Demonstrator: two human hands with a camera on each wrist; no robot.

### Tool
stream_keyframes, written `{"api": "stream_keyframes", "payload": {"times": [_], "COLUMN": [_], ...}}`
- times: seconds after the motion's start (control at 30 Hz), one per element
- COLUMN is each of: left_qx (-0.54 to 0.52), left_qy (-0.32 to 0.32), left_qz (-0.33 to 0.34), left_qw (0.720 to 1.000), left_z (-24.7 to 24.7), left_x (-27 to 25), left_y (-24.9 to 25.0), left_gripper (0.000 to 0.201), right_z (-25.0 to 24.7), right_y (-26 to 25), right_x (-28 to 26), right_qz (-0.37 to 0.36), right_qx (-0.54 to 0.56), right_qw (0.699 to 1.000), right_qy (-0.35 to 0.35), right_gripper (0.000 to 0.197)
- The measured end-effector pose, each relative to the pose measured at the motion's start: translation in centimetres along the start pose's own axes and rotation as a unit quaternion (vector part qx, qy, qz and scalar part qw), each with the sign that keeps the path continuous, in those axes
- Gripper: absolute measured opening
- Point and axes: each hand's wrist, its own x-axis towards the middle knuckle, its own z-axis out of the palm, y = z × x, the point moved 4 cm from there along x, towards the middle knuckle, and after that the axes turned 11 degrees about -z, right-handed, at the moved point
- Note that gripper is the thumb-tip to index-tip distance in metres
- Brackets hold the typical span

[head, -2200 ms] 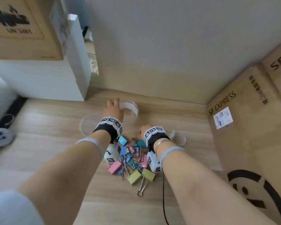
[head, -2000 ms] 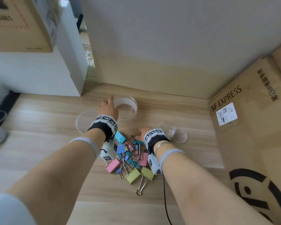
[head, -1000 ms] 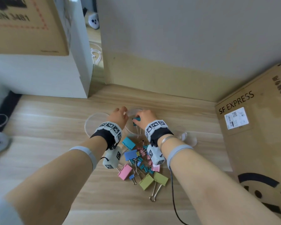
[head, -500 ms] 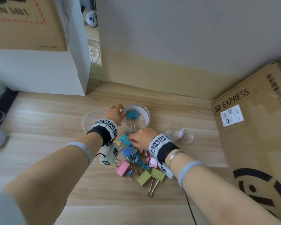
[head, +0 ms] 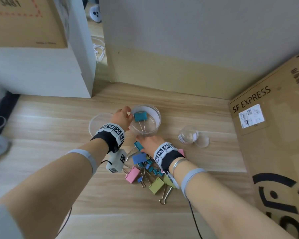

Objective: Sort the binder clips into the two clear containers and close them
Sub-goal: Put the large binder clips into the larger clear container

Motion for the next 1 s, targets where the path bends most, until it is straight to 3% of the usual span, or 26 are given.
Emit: {"api": "stream_keyframes", "payload": {"times": [0.23,0.43,0.6,0.83,0.93,1.0], "left_qx": [0.006,0.02,0.029,0.059,0.077,0.097], "left_qy": [-0.007,0.0,0.003,0.028,0.04,0.044], "left_qz": [-0.002,0.002,0.003,0.004,0.009,0.015], "left_qw": [1.0,1.0,1.0,0.998,0.996,0.994], "left_z": [-0.1,0.0,0.5,0.5,0.5,0.7], "left_x": [0.0,-0.4,-1.0,-1.4,-1.6,-1.9], "left_y": [0.1,0.2,0.2,0.4,0.5,0.7], "left_gripper": [0.028,0.027,0.026,0.027,0.028,0.029], "right_z": [-2.2,-5.7,-6.6,-6.1,-5.8,-6.0], "right_y": [2.2,6.2,5.6,2.8,2.7,3.2], "right_x": [-4.5,-6.0,-3.1,-0.1,-0.6,-1.1], "right_qz": [-0.011,0.118,0.212,0.184,0.161,0.16], "right_qx": [0.173,0.236,0.185,0.022,-0.018,0.018], "right_qw": [0.979,0.934,0.945,0.981,0.986,0.983], "right_qy": [0.108,0.242,0.166,0.049,0.048,0.083], "right_gripper": [0.017,0.016,0.029,0.029,0.028,0.03]}}
